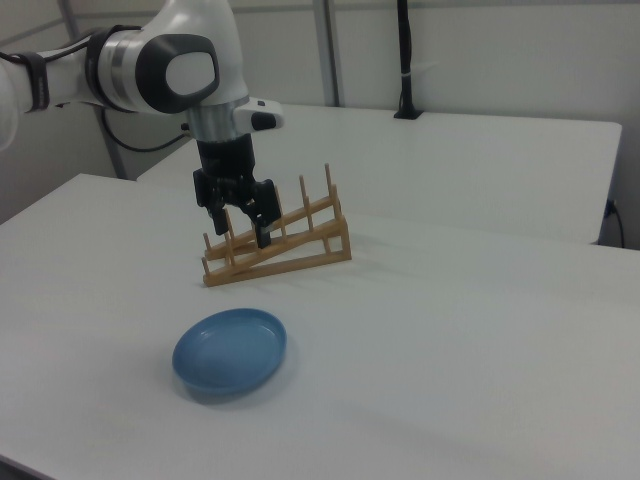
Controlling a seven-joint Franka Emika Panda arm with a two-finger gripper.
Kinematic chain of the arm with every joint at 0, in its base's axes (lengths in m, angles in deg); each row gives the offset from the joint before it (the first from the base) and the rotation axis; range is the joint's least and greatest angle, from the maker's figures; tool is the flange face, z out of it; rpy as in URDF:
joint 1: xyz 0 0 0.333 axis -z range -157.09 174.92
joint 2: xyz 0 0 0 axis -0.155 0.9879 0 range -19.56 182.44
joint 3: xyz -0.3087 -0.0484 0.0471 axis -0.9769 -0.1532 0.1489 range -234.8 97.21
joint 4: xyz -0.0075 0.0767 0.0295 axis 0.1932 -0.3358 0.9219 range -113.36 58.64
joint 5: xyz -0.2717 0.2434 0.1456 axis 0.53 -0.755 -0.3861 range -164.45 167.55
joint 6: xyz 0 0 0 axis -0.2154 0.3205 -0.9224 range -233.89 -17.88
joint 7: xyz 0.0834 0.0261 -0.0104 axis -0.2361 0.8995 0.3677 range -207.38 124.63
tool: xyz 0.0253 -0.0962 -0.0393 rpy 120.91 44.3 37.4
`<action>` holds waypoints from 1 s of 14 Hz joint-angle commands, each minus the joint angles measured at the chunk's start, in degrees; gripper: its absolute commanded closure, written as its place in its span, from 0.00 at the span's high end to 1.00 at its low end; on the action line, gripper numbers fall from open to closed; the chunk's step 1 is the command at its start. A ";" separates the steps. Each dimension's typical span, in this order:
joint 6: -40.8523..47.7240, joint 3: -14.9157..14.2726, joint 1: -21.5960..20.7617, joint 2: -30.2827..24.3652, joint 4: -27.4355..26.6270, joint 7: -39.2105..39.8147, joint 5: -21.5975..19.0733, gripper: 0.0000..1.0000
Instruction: Place plate in plate rack
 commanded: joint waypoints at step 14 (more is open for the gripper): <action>-0.09 -0.21 -0.56 1.37 1.34 -0.42 2.11 1.00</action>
